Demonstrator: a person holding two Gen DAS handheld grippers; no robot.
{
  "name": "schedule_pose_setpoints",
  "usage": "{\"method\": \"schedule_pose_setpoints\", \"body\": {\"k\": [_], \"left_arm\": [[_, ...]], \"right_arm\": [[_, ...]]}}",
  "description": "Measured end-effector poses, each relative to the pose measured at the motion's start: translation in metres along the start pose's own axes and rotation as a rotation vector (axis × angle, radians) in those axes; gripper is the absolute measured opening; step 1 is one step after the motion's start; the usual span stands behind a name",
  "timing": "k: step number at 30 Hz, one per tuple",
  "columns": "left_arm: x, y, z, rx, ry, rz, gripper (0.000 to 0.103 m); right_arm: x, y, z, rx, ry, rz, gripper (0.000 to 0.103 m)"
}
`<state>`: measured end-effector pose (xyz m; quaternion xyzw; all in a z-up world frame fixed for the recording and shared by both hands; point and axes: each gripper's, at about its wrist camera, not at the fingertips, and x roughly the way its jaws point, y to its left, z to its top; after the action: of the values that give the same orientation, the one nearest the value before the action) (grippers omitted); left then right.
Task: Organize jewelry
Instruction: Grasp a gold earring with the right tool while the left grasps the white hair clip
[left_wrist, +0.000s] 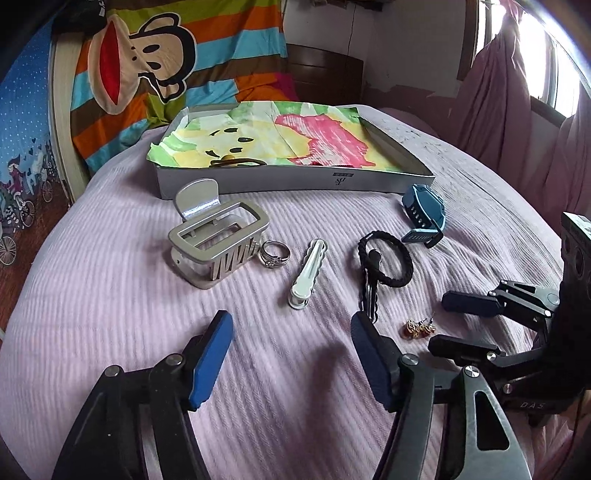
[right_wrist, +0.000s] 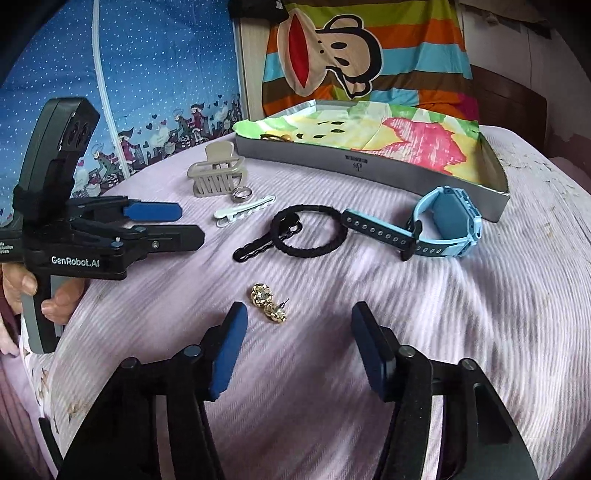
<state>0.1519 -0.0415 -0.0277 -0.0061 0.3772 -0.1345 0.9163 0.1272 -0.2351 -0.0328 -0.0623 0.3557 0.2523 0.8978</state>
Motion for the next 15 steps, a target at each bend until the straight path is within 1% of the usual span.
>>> {"method": "schedule_pose_setpoints", "body": {"k": [1,2,4,8,10,14,15], "left_arm": [[0.002,-0.001,0.001,0.003,0.001,0.004,0.059],[0.004,-0.001,0.003,0.004,0.002,0.005,0.058],[0.007,-0.002,0.005,0.003,0.002,0.005,0.053],[0.012,-0.002,0.009,-0.004,0.000,0.006,0.046],[0.015,-0.002,0.012,-0.003,0.003,0.006,0.038],[0.020,-0.004,0.014,0.009,0.007,0.006,0.030],[0.021,-0.005,0.014,0.012,0.009,0.005,0.026]], "right_arm": [[0.003,0.002,0.000,-0.007,0.013,0.002,0.039],[0.005,0.003,0.000,-0.011,0.025,-0.001,0.036],[0.008,0.004,0.001,-0.012,0.033,0.004,0.030],[0.012,0.004,0.002,-0.010,0.044,0.016,0.022],[0.015,0.004,0.004,-0.011,0.049,0.019,0.013],[0.017,0.004,0.006,-0.007,0.045,0.024,0.012],[0.018,0.002,0.006,-0.003,0.043,0.024,0.012]]}}
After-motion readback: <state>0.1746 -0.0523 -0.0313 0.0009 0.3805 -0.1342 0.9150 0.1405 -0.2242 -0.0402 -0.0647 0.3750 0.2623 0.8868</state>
